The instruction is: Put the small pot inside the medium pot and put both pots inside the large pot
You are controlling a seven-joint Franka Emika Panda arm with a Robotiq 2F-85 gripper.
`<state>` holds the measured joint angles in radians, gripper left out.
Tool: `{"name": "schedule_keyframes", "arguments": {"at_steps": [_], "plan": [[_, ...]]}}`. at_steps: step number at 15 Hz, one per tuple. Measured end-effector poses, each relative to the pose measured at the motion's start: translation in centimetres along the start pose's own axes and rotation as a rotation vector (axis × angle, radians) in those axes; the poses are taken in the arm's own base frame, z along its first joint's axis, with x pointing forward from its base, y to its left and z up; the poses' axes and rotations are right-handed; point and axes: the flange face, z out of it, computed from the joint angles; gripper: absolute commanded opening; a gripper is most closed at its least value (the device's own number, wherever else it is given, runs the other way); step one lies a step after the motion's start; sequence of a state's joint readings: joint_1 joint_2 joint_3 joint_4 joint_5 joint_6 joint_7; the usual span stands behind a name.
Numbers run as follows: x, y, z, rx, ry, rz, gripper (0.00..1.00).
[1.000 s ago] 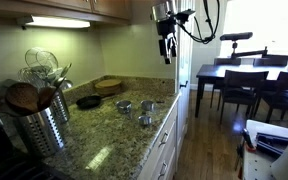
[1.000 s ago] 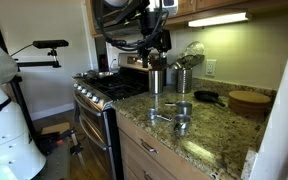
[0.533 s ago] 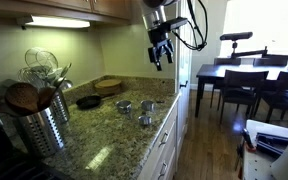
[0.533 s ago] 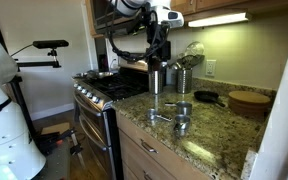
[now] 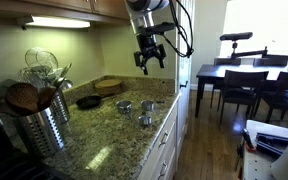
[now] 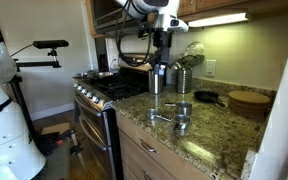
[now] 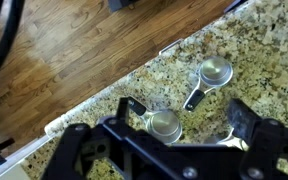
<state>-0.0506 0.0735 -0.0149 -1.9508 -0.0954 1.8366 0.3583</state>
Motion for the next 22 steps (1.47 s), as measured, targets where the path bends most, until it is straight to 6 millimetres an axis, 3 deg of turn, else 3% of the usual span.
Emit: {"name": "schedule_keyframes", "arguments": {"at_steps": [6,12,22], "plan": [[1.6,-3.0,1.4,0.032,-0.049,0.157,1.0],[1.5,-6.9,4.4,0.079,-0.193,0.171,1.0],[1.2,-10.4,10.5,0.085,-0.347,0.201,1.0]]}}
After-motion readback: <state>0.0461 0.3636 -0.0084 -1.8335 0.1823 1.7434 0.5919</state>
